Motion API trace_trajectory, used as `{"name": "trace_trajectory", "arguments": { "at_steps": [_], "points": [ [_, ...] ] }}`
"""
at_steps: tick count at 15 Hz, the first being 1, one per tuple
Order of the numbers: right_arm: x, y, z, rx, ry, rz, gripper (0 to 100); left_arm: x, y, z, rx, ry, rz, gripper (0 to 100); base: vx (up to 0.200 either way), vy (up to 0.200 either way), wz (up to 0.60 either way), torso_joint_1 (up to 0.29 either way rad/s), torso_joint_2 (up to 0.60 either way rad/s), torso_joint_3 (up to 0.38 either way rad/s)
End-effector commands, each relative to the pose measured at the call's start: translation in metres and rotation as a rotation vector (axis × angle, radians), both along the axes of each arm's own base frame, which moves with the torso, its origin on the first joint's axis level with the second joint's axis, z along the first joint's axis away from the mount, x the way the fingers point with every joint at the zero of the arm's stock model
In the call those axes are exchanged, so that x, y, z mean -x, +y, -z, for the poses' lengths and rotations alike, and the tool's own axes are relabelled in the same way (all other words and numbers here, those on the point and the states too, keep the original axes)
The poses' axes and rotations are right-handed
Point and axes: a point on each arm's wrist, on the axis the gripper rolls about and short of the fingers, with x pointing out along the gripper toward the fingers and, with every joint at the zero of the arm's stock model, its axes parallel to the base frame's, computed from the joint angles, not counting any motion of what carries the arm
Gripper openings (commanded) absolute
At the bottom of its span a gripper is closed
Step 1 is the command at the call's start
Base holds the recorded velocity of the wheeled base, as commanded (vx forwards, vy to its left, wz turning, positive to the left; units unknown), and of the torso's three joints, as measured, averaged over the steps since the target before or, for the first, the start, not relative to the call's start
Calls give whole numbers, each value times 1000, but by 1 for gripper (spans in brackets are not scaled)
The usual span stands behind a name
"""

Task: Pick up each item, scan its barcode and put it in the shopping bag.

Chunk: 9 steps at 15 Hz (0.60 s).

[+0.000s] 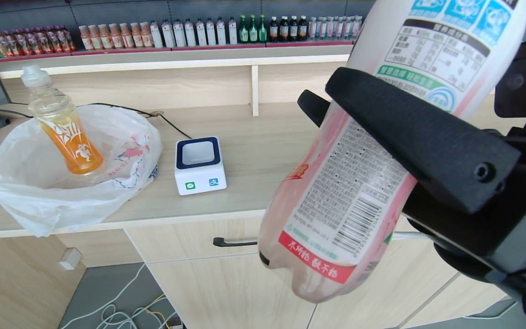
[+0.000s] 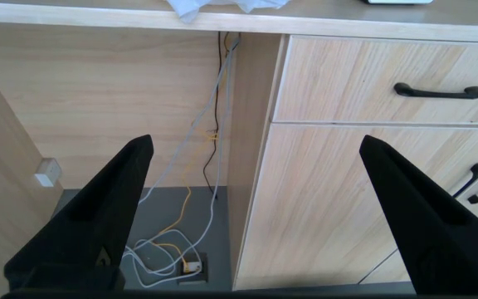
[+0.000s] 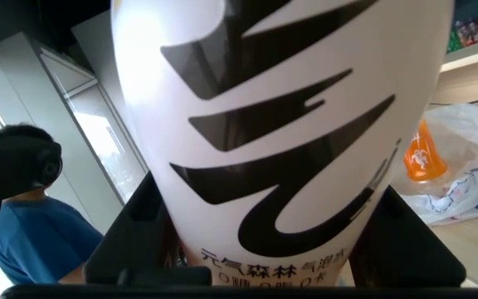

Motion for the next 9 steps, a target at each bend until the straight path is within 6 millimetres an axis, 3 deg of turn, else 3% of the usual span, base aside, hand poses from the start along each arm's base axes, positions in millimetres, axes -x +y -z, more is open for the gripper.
{"name": "trace_trajectory", "arguments": {
  "at_steps": [1,3,6,9],
  "points": [
    [0,-1,-1,-2,-5,5,0,0,0,0,0,0,0,100,0,0,0,0,0,0],
    [-1,-2,3,13,-23,38,0,0,0,0,0,-1,0,100,0,0,0,0,0,0],
    [-26,-7,21,97,-83,194,0,0,0,0,0,-1,0,100,0,0,0,0,0,0],
    [-29,-10,27,111,-66,274,0,0,0,0,0,-1,0,100,0,0,0,0,0,0]
  ]
}}
